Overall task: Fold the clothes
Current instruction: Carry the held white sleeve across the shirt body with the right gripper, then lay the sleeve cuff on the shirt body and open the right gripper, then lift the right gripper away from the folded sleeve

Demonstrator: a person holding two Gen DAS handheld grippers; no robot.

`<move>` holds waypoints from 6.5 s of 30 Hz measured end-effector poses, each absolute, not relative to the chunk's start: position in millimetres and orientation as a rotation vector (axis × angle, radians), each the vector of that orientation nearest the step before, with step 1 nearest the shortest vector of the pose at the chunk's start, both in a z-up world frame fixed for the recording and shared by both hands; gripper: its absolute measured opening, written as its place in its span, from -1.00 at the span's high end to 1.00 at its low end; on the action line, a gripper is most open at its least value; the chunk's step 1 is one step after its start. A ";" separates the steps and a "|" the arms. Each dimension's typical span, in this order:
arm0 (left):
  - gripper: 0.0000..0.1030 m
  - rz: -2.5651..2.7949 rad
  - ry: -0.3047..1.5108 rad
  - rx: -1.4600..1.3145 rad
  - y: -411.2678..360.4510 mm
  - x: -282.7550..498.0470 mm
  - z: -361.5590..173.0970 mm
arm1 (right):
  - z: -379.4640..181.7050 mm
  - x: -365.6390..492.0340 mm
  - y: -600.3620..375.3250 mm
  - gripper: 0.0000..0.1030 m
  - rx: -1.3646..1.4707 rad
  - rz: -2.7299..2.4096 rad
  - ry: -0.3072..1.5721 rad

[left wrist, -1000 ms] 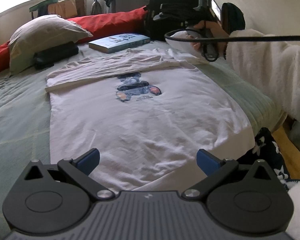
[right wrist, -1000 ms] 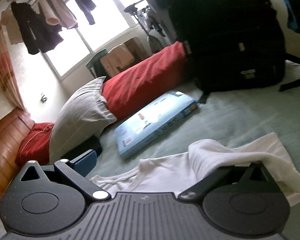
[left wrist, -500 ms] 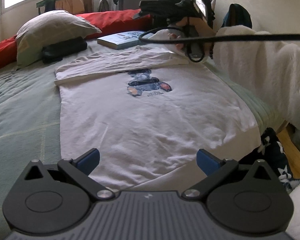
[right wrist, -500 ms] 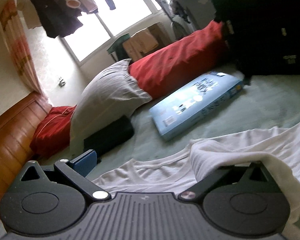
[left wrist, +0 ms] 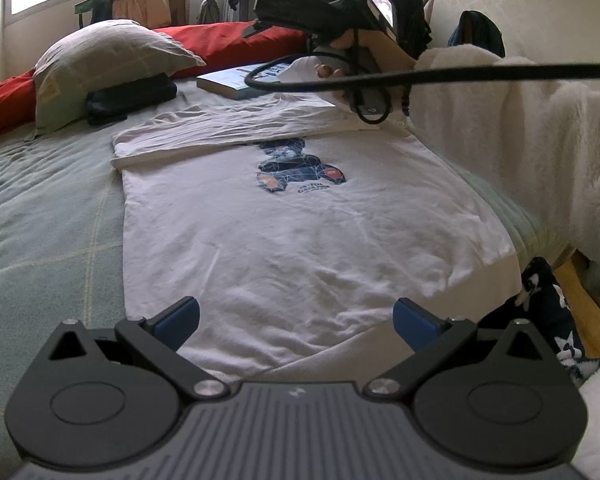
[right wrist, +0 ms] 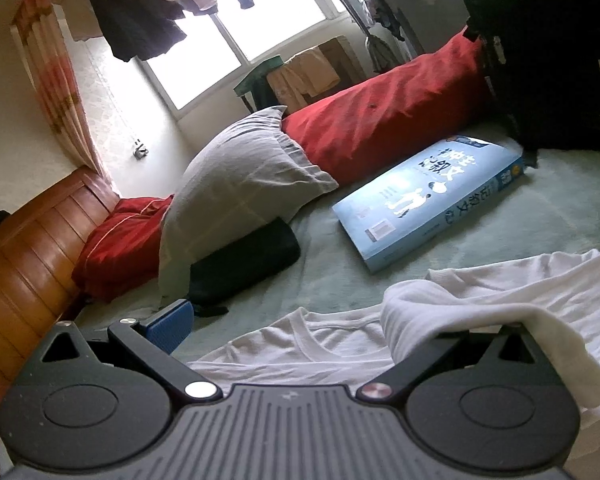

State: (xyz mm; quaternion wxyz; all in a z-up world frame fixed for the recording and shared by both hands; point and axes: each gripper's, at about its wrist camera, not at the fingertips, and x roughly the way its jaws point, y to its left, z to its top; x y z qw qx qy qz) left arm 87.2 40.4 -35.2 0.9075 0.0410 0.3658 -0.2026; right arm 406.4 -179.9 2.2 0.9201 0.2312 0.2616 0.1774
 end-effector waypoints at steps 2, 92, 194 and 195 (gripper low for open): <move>-0.98 -0.417 0.754 0.085 40.3 87.1 -34.8 | 2.2 406.2 -175.0 -1.00 0.471 0.376 0.540; -0.98 -0.352 0.756 0.046 46.8 95.3 -37.9 | -35.5 384.3 -41.0 -1.00 -0.181 0.537 0.856; -0.98 -0.296 0.831 0.143 14.3 137.2 -52.3 | -61.5 367.9 -348.9 -1.00 0.068 -0.001 0.777; -0.98 -0.296 0.834 0.144 13.3 137.8 -52.9 | -63.1 370.2 -351.4 -1.00 0.065 -0.015 0.783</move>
